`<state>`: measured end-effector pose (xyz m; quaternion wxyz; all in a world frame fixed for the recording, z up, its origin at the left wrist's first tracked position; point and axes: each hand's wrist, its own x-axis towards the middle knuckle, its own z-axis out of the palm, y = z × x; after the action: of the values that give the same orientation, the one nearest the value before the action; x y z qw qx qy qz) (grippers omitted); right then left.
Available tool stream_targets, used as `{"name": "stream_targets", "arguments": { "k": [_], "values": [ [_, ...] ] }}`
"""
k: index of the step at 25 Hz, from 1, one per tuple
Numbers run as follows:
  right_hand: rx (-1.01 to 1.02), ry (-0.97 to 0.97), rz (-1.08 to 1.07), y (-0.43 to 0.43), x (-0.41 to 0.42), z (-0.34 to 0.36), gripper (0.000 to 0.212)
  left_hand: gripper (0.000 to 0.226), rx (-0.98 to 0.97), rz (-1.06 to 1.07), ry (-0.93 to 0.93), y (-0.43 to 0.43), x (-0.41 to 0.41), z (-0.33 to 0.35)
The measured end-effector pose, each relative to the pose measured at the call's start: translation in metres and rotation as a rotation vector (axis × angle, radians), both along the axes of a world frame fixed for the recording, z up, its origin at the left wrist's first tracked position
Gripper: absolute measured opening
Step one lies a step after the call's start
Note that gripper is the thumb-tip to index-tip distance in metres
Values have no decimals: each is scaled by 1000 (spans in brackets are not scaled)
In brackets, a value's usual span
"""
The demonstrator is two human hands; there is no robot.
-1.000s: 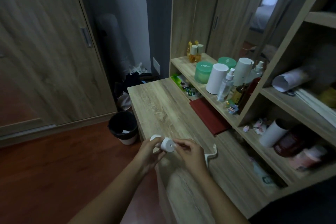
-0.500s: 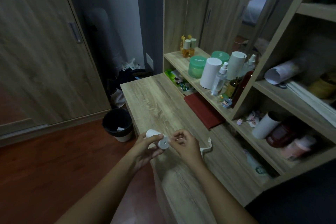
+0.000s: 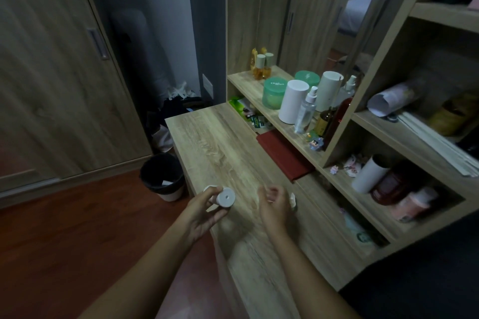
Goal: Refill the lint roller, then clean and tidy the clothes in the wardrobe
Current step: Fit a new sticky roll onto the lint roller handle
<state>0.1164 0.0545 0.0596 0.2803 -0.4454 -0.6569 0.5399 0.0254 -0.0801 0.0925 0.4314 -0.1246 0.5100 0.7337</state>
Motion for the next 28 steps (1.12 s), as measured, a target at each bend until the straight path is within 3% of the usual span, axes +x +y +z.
{"name": "stream_targets", "arguments": {
  "k": [3,5,7,13,16,20,23,26,28],
  "values": [
    [-2,-389,-234,29,9,-38,42,16,16,23,-2,-5,-4,7],
    [-116,-594,-240,40,14,-54,60,11,13,35,13,-7,-5,13],
    [-257,-668,-156,43,14,-64,70,3,10,36,32,-10,-3,23],
    [-332,-550,116,45,5,-68,58,4,9,44,53,-17,-6,34],
    [-104,-377,304,27,6,-25,34,3,16,23,54,-19,-7,34],
    [320,-340,597,9,19,30,40,8,-20,-55,92,-20,-5,28],
    [408,-329,632,7,22,55,38,27,-32,-153,127,-20,-7,19],
    [429,-359,627,8,20,60,39,68,-34,-258,162,-18,-10,14],
    [457,-381,635,8,19,61,40,79,-25,-287,156,-18,-10,16]
  ]
}}
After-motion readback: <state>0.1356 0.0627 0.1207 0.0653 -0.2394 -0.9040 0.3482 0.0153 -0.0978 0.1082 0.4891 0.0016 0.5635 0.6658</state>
